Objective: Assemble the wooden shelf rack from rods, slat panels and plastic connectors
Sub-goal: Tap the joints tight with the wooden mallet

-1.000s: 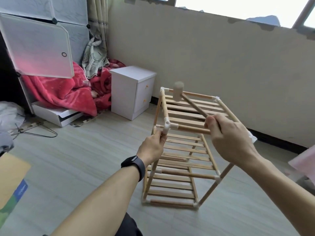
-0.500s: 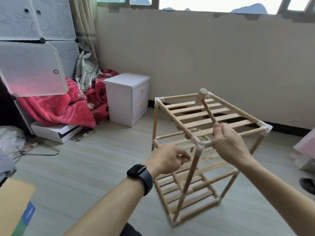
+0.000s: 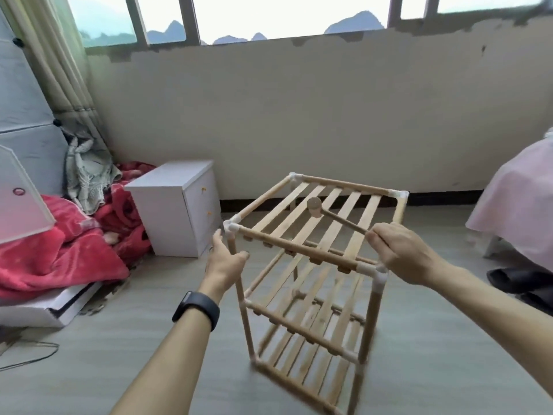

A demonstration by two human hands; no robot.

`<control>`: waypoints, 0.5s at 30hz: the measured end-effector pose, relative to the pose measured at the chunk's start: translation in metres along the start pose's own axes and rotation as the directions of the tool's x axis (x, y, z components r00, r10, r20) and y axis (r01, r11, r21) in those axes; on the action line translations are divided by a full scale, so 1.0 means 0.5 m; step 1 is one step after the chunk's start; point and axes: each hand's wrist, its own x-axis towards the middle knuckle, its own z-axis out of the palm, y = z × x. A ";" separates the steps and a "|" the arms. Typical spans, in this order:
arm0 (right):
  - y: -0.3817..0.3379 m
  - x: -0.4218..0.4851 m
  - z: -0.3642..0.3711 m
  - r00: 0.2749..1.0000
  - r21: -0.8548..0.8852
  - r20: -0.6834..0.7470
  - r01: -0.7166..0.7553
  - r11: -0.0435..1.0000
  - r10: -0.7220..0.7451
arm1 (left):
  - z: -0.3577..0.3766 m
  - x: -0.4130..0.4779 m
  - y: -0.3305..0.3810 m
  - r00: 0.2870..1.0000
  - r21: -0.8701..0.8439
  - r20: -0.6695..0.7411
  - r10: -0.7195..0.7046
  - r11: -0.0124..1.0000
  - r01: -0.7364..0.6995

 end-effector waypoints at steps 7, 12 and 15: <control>-0.031 0.014 -0.078 0.979 0.175 -0.046 -0.188 0.966 0.199 | 0.070 -0.075 -0.026 0.990 0.064 -0.063 0.123 0.991 -0.119; -0.172 0.009 -0.072 0.977 0.207 0.207 -0.100 0.973 0.056 | 0.072 -0.129 -0.038 0.966 0.212 -0.010 0.260 0.944 -0.252; -0.233 0.018 -0.084 0.965 0.148 0.262 -0.041 0.988 0.001 | 0.067 -0.143 -0.038 0.964 0.214 0.028 0.264 0.941 -0.263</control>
